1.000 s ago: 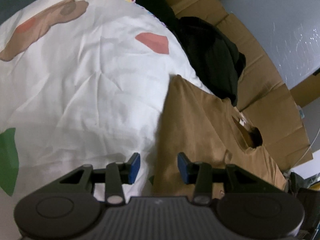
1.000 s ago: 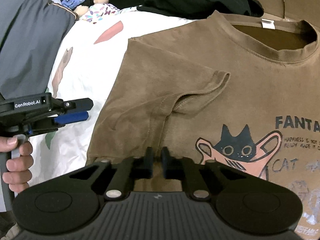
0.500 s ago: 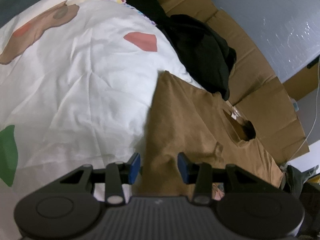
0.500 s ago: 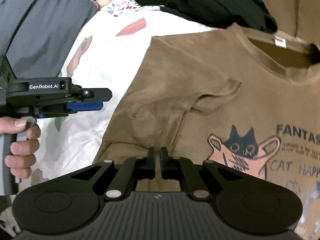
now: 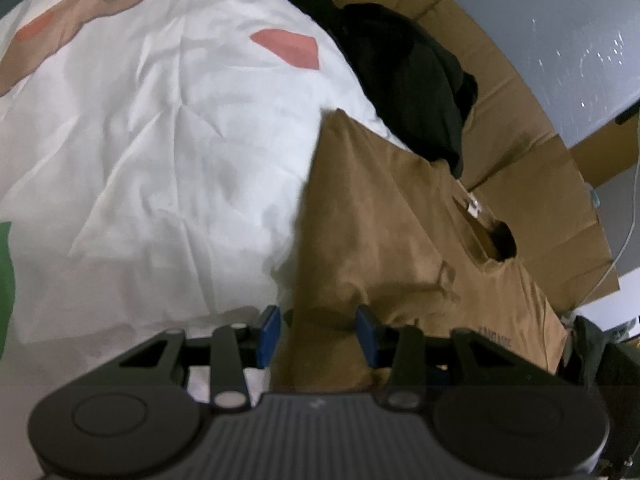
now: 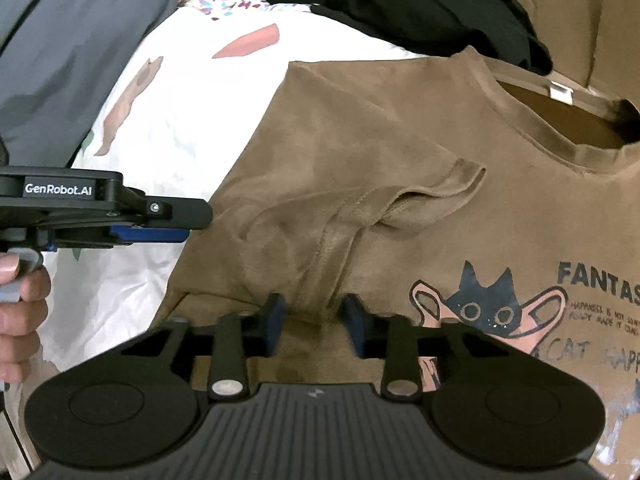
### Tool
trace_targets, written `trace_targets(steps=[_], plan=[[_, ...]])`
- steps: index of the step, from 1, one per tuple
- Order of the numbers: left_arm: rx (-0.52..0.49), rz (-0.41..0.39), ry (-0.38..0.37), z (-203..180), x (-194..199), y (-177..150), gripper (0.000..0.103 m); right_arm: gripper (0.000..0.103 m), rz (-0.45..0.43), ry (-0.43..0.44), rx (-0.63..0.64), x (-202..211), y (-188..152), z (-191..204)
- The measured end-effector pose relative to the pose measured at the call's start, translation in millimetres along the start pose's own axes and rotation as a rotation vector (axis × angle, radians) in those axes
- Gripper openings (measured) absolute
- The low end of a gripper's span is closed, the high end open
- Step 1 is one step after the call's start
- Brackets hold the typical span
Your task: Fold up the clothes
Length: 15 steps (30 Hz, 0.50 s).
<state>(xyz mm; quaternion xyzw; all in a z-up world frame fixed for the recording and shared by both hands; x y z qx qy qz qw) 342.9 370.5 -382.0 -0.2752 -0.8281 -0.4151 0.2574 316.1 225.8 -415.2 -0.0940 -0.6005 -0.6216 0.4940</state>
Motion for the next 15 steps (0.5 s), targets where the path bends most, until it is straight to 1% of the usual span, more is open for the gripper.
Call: trace_targets(steps=[1,2,8,9,12,14,15], plan=[[-0.011,-0.004,0.009,1,1,0,0.041,0.013,-0.002,0.001,-0.004,2,1,-2],[-0.012,-0.002,0.011,1,1,0,0.04,0.012,-0.004,0.002,-0.006,3,2,-2],[-0.006,0.031,0.007,0,6,-3,0.04,0.01,-0.022,0.018,-0.044,23,10,-7],[-0.01,0.035,0.004,-1,7,-3,0.04,0.001,-0.017,0.022,-0.055,27,10,-7],[-0.024,0.053,-0.009,-5,11,-6,0.04,0.001,-0.002,0.039,-0.066,36,6,-1],[-0.036,0.061,-0.008,-7,12,-8,0.041,0.001,0.011,0.045,-0.069,38,1,1],[-0.058,0.071,0.0,-8,13,-10,0.041,0.001,0.018,0.044,-0.079,39,-2,1]])
Point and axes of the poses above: each gripper's, at about its wrist camera, not at the fingertips, and x roughly against the way its jaws point, z to its left, y to its top, the point moved 8 cm from there along -x, roughly the way its jaws point, and after that the axes turned 14 degrees about -z, right-handed, at the moved point
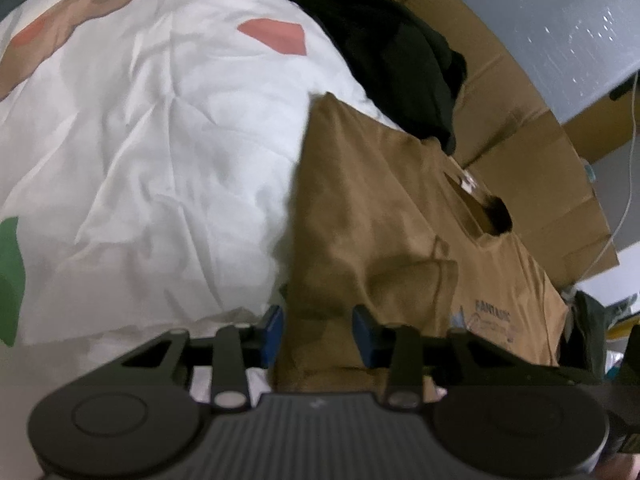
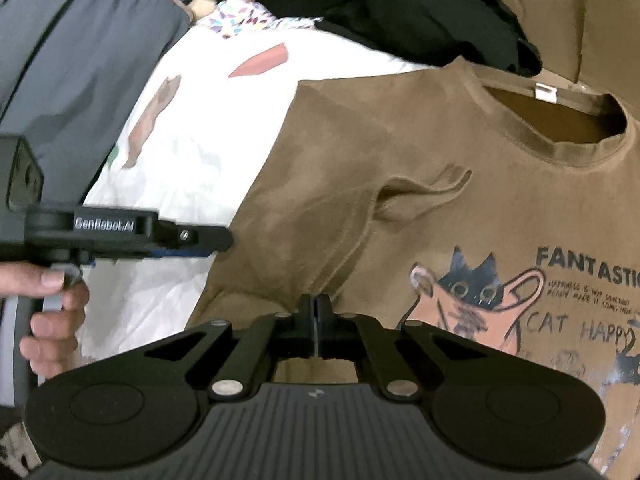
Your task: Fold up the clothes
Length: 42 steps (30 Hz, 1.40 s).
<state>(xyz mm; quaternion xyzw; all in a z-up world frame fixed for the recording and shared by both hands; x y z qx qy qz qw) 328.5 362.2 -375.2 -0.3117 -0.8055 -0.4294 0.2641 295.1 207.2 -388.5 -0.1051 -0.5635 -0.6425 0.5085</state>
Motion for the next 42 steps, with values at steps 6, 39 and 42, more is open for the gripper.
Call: trace_targets(steps=[6,39,42], plan=[[-0.083,0.05,0.039,2,-1,-14,0.04,0.001,0.016,0.0,-0.023,1,-8,1],[-0.136,0.05,-0.152,-45,-18,-14,0.013,0.038,-0.107,-0.127,-0.246,-35,49,-78],[-0.19,0.122,-0.207,-61,-24,-31,0.014,0.038,-0.112,-0.13,-0.294,-45,48,-90]])
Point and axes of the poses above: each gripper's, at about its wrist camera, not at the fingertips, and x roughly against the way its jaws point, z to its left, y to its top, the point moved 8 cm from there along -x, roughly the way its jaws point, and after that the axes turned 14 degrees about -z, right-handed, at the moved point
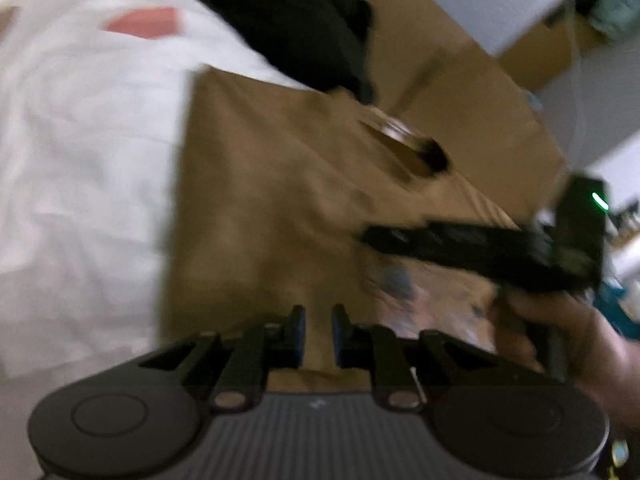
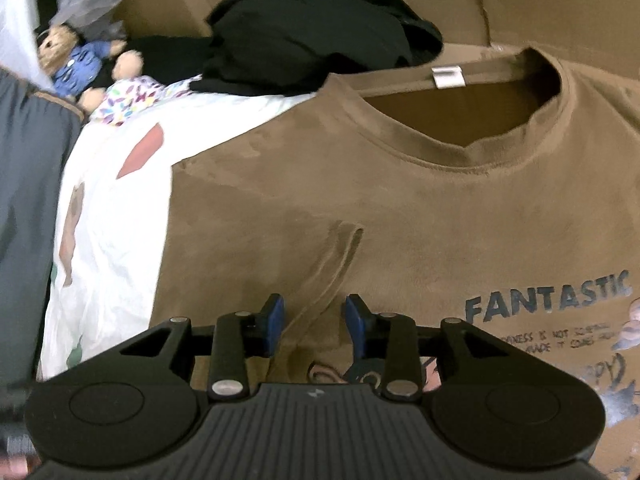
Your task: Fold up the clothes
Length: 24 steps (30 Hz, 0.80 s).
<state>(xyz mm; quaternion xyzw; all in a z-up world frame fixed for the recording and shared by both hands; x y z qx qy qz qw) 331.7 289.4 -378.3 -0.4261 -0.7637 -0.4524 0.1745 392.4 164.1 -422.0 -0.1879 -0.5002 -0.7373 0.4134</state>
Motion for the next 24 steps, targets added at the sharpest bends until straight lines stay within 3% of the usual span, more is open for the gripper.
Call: trace_targets(steps=[3,8,13,15,18,20,21,22,24], plan=[[-0.006,0.049,-0.011,-5,-6,-13,0.018,0.038,-0.007,0.004,-0.021,-6,3,-7],[-0.063,0.05,0.021,-5,-10,-23,0.035,0.038,-0.019,0.035,-0.039,-13,7,-10],[-0.134,0.037,0.065,-10,-17,-24,0.037,0.038,-0.021,0.047,-0.035,-14,9,-10],[-0.158,0.027,0.087,-10,-18,-22,0.035,0.038,-0.024,0.054,-0.037,-13,10,-10],[-0.195,0.03,0.124,-4,-22,-24,0.016,0.036,-0.032,0.062,-0.023,-14,14,-10],[-0.222,0.032,0.15,-1,-25,-23,0.008,0.023,-0.039,0.061,-0.016,-15,17,-11],[-0.218,0.038,0.144,0,-25,-23,0.007,0.009,-0.041,0.059,-0.006,-16,20,-11],[-0.216,0.043,0.14,0,-23,-22,0.006,0.004,-0.047,0.058,0.007,-16,23,-12],[-0.221,0.05,0.13,0,-18,-20,0.005,0.003,-0.064,0.064,0.021,-13,28,-11]])
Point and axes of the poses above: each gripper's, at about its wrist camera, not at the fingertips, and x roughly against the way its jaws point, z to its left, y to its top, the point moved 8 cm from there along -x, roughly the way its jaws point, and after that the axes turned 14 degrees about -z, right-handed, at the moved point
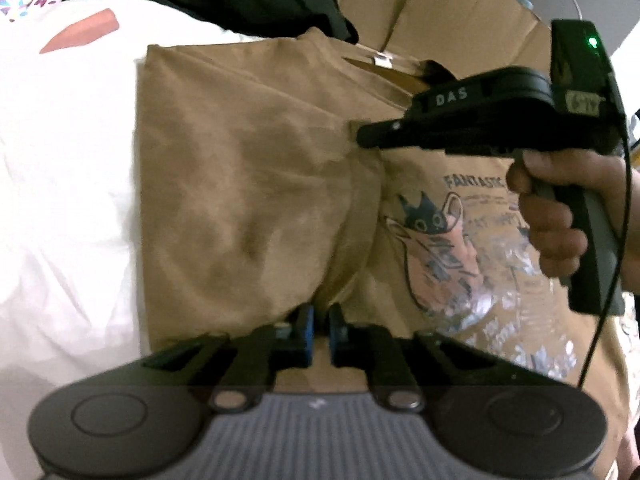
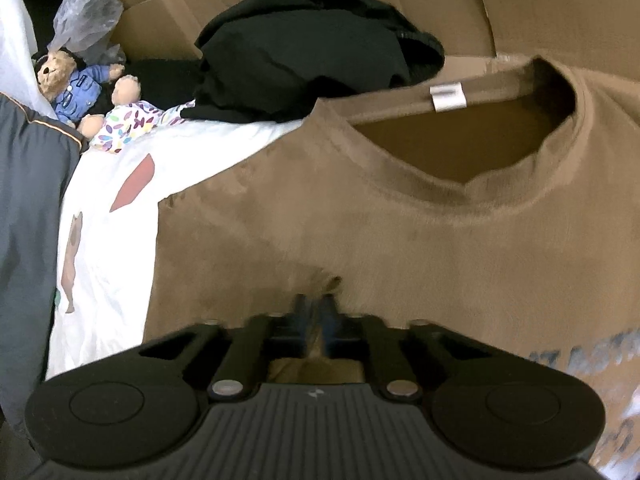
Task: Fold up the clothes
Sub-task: 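Press the folded side flat with the left gripper while the right gripper hovers nearby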
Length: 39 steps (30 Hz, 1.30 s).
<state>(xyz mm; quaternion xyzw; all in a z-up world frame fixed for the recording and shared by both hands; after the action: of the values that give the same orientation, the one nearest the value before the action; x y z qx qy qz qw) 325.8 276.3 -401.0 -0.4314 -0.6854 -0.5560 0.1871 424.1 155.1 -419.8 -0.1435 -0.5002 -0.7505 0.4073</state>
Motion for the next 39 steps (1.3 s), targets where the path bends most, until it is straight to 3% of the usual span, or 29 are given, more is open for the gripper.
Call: trace_targets(steps=[6,9,11,13,22,26,29,39], plan=[[0.025,0.036,-0.089,-3,14,2,0.005,0.003,-0.024,0.019,0.043,7,9,6],[0.023,0.059,-0.11,-7,13,-4,0.011,0.005,-0.005,-0.023,0.043,5,7,3],[0.035,0.052,-0.129,-11,15,-5,0.031,0.006,0.002,-0.079,0.048,5,7,-3],[0.052,0.03,-0.152,-12,22,-3,0.038,0.01,0.002,-0.088,0.068,7,7,-5],[0.084,-0.054,-0.078,14,36,15,0.035,0.013,-0.053,-0.053,0.122,25,16,1],[0.112,-0.092,0.035,33,38,20,0.022,0.013,-0.044,0.025,0.152,29,13,24],[0.154,-0.092,0.087,44,35,16,0.017,0.013,-0.008,0.086,0.183,28,-2,46],[0.145,-0.043,0.118,52,31,-1,0.016,0.013,0.099,0.129,0.277,31,-61,73]])
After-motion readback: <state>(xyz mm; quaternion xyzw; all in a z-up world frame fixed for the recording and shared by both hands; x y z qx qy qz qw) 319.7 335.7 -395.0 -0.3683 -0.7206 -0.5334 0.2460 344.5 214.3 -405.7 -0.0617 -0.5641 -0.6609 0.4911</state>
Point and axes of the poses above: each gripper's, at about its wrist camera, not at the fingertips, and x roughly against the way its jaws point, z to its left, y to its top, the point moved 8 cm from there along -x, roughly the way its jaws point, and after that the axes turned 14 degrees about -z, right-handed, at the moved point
